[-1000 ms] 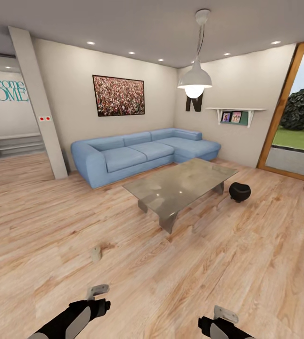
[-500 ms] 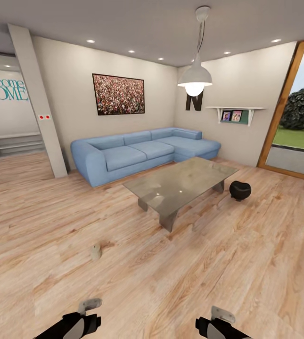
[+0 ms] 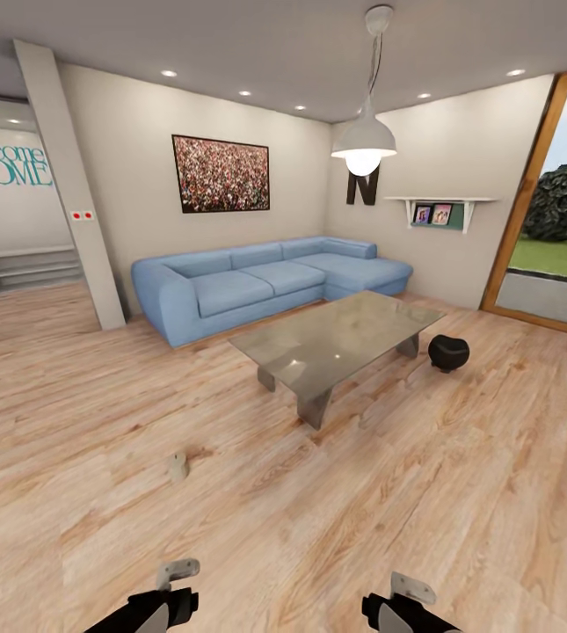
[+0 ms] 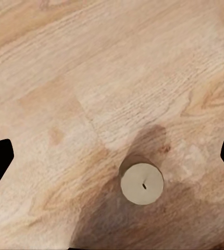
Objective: Place each of the two pumpkins and all three candles from the living room inside a cabinet in the living room (use any cabinet), then make sure every cabinet is closed, and position the cauldron so it is next to a table in the living room.
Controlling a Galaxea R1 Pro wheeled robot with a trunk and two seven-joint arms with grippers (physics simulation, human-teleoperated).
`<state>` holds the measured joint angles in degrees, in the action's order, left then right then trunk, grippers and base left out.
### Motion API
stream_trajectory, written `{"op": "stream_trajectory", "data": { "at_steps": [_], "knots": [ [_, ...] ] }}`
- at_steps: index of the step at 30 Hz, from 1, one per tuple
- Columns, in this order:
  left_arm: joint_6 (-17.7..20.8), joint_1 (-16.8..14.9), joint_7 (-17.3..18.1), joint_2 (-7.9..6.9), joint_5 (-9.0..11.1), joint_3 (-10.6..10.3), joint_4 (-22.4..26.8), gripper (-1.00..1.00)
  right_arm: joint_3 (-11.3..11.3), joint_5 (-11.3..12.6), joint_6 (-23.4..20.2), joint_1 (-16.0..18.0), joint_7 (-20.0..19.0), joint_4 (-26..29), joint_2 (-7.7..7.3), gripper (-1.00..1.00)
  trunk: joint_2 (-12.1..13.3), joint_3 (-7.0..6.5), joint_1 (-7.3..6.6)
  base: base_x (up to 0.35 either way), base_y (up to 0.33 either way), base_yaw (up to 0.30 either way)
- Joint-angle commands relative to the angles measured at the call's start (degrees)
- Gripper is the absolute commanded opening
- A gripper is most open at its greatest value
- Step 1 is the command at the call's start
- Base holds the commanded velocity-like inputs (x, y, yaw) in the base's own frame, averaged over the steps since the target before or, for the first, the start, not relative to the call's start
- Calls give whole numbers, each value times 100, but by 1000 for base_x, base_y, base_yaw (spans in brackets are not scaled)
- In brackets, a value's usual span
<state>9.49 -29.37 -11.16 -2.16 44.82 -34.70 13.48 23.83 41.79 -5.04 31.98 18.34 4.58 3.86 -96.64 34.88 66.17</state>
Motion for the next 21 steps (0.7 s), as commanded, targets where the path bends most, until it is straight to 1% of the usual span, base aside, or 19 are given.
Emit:
{"op": "stream_trajectory", "data": {
  "at_steps": [1, 2, 4, 7, 8, 9, 11, 12, 15, 18, 19, 21],
  "knots": [
    [21, 0, -52, -5, 43, -50, 21, 100, 48, 22, -41, 2, 44, 11, 3, 100, -44, 24, 22, 0, 0, 0],
    [19, 0, -64, -5, 41, -51, 22, 100, 47, 22, -39, 2, 46, 11, 4, 100, -85, 42, 44, 0, 0, 0],
    [9, 1, -231, -4, 38, -53, 19, 100, 48, 22, -35, 2, 52, 13, 7, 100, -165, 78, 88, 0, 0, 0],
    [2, 1, -646, 11, 30, -54, 16, 100, 51, 22, -33, 2, 54, 16, 8, 100, -285, 132, 154, 0, 0, 0],
    [2, 1, -698, 29, 29, -54, 14, 100, 51, 22, -32, 2, 55, 16, 10, 100, -325, 150, 176, 0, 0, 0],
    [-1, 1, -807, 117, 34, -54, 1, 100, 48, 22, -32, 2, 49, 16, 16, 100, -365, 168, 198, 0, 0, 0],
    [-26, 10, -871, 230, 17, -54, -98, 100, 46, 22, -16, 2, 34, 16, 22, 100, -445, 204, 242, 0, 0, 0],
    [-49, 14, -879, 248, 12, -54, -128, 100, 47, 22, -11, 2, 28, 16, 21, 100, -486, 222, 264, 0, 0, 0],
    [-273, 23, -908, 298, 13, -54, -216, 100, 97, 19, 9, 2, 3, 15, 19, 100, -606, 276, 330, 0, 0, 0],
    [-435, 26, -910, 333, 24, -58, -251, 100, 314, 27, -9, 2, 36, 20, 24, 100, -726, 329, 395, 0, 0, 0],
    [-463, 31, -908, 389, 25, -61, -265, 100, 379, 29, -20, 2, 46, 23, 42, 100, -766, 347, 417, 0, 0, 0],
    [-480, 34, -894, 443, 23, -62, -309, 100, 419, 30, -23, 2, 48, 24, 59, 100, -847, 383, 461, 0, 0, 0]
  ]
}}
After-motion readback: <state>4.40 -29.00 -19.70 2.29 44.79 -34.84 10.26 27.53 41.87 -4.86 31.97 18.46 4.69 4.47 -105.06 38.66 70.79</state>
